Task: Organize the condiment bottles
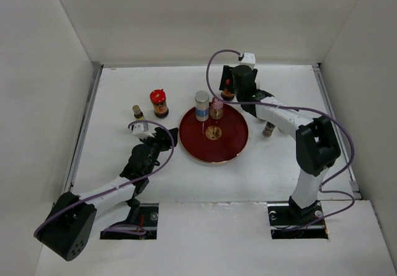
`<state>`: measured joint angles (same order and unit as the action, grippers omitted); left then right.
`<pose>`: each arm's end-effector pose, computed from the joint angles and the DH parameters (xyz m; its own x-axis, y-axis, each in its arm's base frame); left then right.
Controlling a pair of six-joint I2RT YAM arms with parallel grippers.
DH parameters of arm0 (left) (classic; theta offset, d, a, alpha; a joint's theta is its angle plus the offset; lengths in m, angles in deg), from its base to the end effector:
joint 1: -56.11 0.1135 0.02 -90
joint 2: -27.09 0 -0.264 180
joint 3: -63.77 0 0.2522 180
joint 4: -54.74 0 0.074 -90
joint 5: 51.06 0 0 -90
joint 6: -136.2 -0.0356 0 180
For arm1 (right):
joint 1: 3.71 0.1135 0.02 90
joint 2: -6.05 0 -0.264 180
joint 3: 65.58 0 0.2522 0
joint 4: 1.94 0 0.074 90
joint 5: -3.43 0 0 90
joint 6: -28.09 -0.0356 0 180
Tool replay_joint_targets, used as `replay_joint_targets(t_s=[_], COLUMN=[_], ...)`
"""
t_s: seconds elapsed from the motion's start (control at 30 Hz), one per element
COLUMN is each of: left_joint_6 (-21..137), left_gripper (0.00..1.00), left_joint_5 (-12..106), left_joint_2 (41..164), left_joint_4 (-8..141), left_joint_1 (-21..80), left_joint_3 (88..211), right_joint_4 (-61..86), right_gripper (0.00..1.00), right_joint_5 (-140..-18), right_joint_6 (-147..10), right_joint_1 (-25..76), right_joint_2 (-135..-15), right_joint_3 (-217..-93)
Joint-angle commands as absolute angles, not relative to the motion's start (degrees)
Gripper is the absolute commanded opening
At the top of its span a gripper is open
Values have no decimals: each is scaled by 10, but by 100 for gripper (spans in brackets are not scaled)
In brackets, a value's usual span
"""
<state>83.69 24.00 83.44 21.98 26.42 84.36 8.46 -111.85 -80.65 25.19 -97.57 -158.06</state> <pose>0.1667 -0.0845 0.1802 -0.1912 -0.5679 -0.8006 0.1746 0.7829 -0.5971 0.3824 0.1937 0.2824 -0.3331 0.1480 -0.9312 0.0187 0.9885 0.1504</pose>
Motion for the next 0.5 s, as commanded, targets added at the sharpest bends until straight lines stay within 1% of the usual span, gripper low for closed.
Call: replay_joint_targets(t_s=[0.0,0.17,0.47], left_joint_6=[835,836,836], left_gripper=[62,62,62], left_joint_5=[243,245,248], left_joint_2=[830,830,826], left_joint_4=[195,198,198], left_joint_1=[262,272,278], left_joint_3=[863,862,861], right_joint_4=[87,87,83], right_gripper=[88,91,91], right_joint_5=[-1102,-1107,-1105], right_joint_6=[-790,-779,-762], right_joint_1=[251,245,236], right_joint_2=[-1000,-1032,-1094], right_joint_3=[-1628,-1657,-1707])
